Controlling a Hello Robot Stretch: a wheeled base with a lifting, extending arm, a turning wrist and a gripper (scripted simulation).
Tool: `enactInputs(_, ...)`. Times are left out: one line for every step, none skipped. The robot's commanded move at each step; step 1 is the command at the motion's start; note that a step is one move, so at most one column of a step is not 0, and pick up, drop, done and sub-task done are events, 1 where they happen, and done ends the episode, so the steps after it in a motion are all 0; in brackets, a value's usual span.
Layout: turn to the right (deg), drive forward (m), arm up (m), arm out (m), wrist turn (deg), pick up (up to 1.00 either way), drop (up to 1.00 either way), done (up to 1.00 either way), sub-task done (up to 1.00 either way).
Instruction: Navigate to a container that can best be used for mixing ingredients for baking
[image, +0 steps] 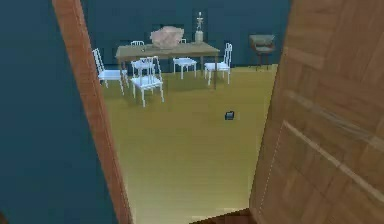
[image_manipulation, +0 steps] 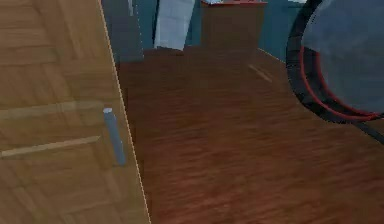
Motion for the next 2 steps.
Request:
enactInputs(45.0, 0.0, 0.0, 0.0, 0.0, 0.0, 0.0, 0.0, 0.0)
enactInputs(45.0, 0.0, 0.0, 0.0, 0.0, 0.0, 0.0, 0.0, 0.0)
